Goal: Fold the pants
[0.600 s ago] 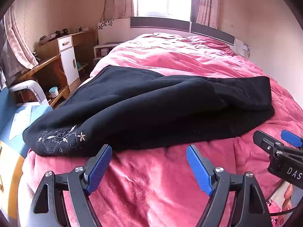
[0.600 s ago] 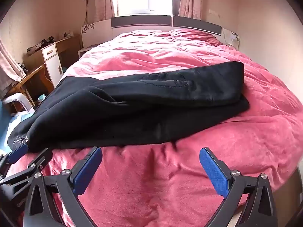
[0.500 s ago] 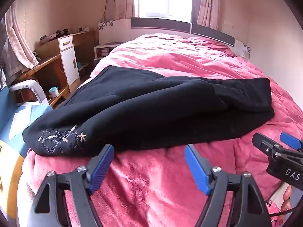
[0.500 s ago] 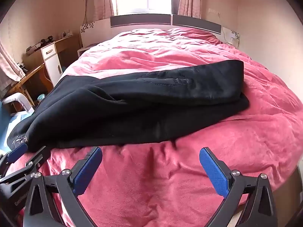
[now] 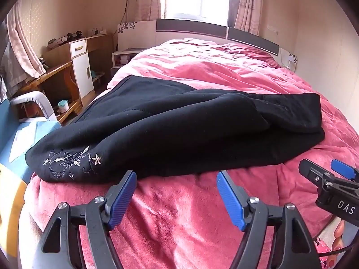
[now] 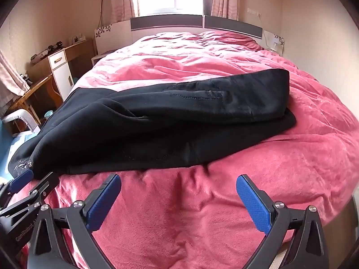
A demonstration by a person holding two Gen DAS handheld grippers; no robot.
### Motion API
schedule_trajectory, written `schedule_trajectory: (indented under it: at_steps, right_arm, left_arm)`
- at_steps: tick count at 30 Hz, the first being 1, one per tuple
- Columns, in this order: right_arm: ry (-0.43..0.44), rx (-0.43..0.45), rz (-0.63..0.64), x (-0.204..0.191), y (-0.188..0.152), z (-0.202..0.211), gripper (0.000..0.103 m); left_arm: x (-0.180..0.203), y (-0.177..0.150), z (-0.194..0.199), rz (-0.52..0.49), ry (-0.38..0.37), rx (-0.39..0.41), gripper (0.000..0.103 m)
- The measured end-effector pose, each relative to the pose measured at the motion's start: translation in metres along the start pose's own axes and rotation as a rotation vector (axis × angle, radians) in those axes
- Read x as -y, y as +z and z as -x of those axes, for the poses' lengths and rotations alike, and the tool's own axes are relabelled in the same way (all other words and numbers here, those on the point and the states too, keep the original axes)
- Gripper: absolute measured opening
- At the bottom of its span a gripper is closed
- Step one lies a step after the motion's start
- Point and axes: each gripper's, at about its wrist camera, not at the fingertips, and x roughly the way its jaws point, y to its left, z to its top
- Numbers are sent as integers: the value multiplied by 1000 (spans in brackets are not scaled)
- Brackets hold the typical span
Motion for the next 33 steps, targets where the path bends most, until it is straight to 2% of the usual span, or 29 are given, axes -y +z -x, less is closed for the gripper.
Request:
schedule_trajectory:
  at_steps: [33]
  right_arm:
    - [3,-35,1,0,-5,-9,103]
  left_arm:
    - [-3,-5,-19,13,33,-82,75]
